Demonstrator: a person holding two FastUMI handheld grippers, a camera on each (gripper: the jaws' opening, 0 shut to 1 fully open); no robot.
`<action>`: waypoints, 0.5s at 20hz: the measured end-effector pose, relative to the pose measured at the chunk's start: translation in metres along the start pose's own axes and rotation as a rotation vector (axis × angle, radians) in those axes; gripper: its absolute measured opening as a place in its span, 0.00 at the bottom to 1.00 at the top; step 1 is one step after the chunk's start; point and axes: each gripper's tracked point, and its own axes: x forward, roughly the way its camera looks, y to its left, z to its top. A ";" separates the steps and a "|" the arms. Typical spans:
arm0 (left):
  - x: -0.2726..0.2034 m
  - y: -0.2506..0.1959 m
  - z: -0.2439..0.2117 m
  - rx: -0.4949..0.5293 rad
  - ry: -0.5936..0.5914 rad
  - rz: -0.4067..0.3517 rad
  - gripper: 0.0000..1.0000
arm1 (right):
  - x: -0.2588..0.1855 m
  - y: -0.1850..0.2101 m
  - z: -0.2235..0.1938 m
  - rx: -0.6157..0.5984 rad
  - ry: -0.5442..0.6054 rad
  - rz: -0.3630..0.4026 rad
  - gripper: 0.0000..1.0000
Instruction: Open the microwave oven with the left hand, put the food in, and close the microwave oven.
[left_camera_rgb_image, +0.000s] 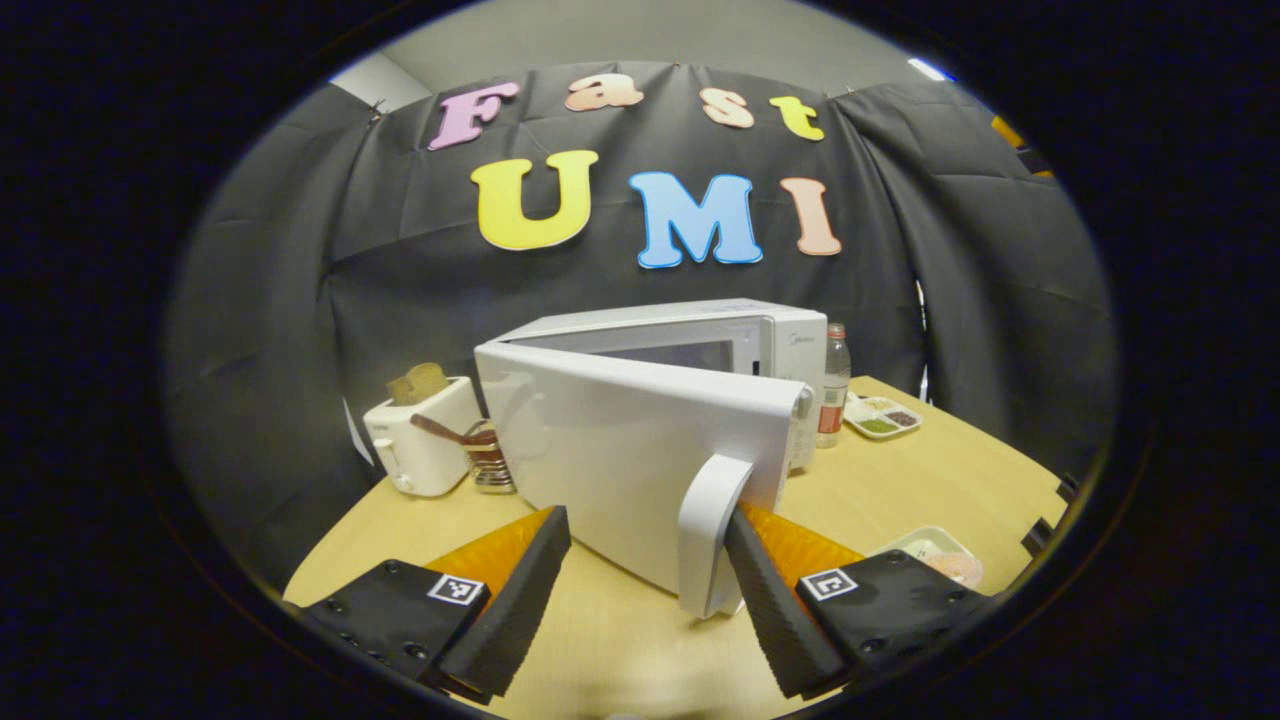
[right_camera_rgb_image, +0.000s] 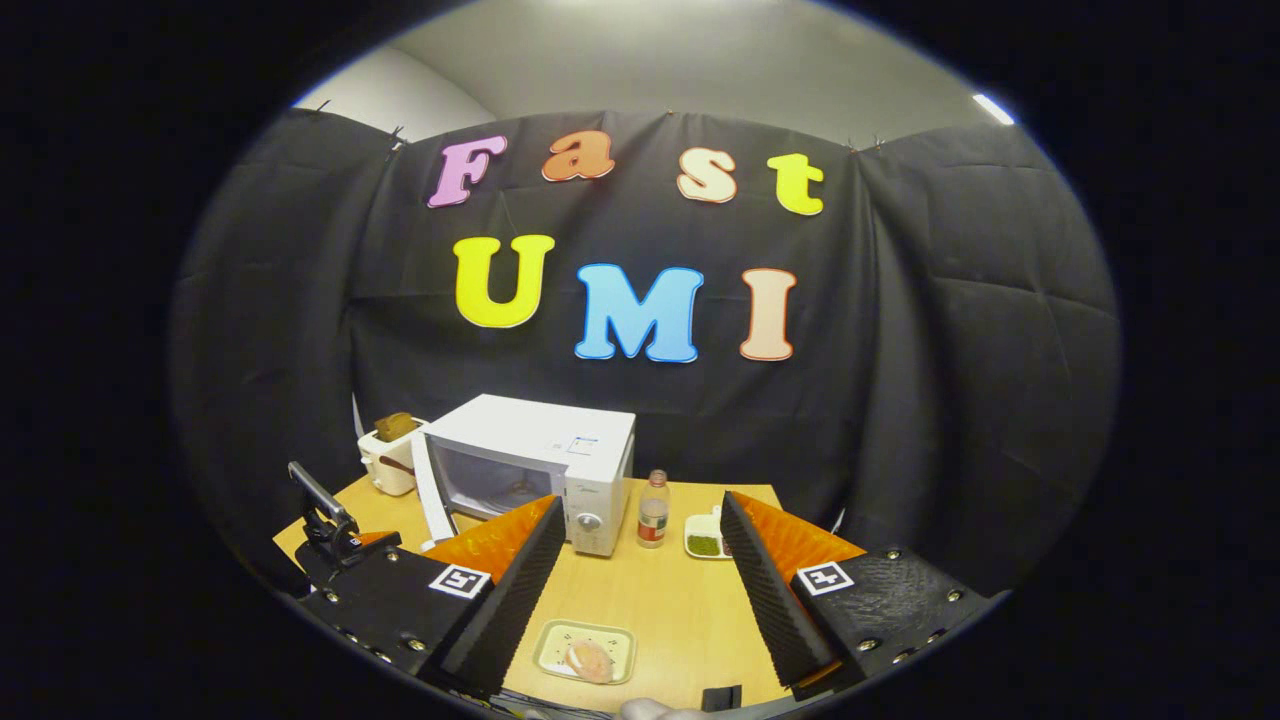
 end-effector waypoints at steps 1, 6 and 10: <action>-0.009 0.014 -0.005 0.003 0.007 0.016 0.99 | 0.003 0.012 -0.002 0.001 0.003 0.022 0.96; -0.042 0.083 -0.027 0.018 0.032 0.104 1.00 | 0.017 0.061 -0.013 0.002 0.014 0.089 0.95; -0.058 0.127 -0.039 -0.005 0.045 0.136 1.00 | 0.023 0.088 -0.027 0.024 0.045 0.118 0.96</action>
